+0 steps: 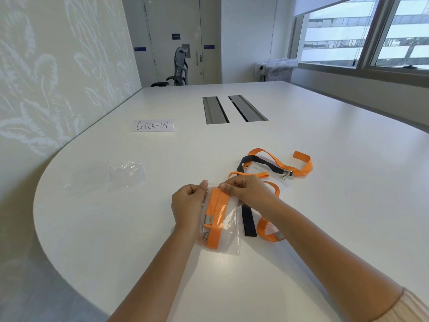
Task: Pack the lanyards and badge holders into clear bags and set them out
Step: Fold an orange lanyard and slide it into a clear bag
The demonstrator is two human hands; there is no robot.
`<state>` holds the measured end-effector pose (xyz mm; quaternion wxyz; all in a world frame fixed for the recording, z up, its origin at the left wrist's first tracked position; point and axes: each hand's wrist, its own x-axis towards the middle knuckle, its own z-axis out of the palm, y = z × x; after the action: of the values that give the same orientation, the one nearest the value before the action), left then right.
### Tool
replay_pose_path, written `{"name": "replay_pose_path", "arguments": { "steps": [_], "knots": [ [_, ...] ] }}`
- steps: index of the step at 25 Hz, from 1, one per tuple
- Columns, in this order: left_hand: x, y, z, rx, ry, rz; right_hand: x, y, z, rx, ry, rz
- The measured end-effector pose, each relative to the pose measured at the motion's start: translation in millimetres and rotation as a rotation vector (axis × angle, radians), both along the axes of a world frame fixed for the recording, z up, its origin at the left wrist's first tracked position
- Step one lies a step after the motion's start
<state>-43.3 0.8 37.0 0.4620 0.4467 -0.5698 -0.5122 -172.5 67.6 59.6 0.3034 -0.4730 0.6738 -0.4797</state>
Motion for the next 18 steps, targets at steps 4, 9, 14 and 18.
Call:
{"name": "replay_pose_path", "arguments": {
  "steps": [4,9,14,18],
  "knots": [
    [-0.8,0.8,-1.0,0.021,-0.019,-0.020,-0.7,-0.5,-4.4,0.014,0.095,-0.004],
    [-1.2,-1.1,0.4,0.034,-0.117,-0.092,2.3,-2.1,-2.0,-0.100,0.054,-0.160],
    [2.2,-5.4,-1.6,0.170,-0.054,-0.183,2.4,1.4,-0.9,-0.141,0.043,-0.112],
    [2.8,-4.8,-2.1,0.147,-0.031,-0.174,1.7,1.5,-1.6,-0.139,0.130,-0.128]
  ]
}}
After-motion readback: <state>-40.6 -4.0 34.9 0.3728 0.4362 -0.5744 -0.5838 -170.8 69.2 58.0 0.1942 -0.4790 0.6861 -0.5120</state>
